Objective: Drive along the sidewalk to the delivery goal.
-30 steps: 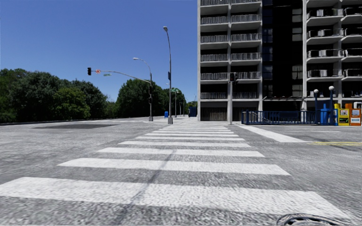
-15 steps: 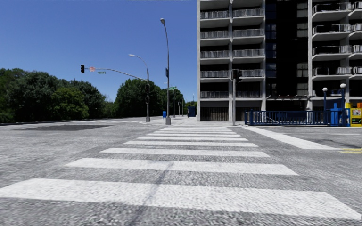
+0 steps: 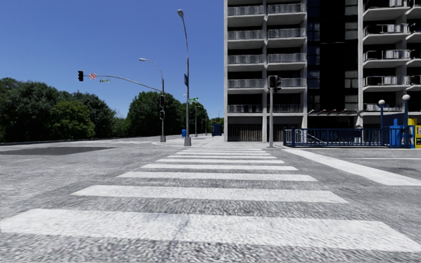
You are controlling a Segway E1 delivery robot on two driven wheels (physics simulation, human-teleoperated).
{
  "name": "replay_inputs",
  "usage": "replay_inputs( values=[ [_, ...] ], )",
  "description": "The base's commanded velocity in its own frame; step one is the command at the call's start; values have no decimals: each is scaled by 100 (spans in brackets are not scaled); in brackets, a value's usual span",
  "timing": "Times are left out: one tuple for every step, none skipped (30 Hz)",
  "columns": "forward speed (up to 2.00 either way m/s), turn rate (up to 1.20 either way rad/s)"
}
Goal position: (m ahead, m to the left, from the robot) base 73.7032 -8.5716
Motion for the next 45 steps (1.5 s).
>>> replay_inputs(
  values=[
    [200,-24],
    [200,-24],
    [200,-24],
    [200,-25],
    [200,-25],
    [200,-25],
    [200,-25],
    [200,-25],
    [200,-25],
    [200,-25],
    [200,-25],
    [200,-25],
    [200,-25],
    [200,-23],
    [200,0],
    [200,0],
    [200,0],
    [200,0],
    [200,0],
    [200,0],
    [200,0],
    [200,0],
    [200,0],
    [200,0],
    [200,0],
    [200,0],
    [200,0],
    [200,0],
    [200,0],
    [200,0],
    [200,0],
    [200,0],
    [200,0],
    [200,0],
    [200,0],
    [200,0],
    [200,0],
    [200,0],
    [200,0],
    [200,0],
    [200,0],
    [200,0],
    [200,0],
    [200,0],
    [200,0]
  ],
)
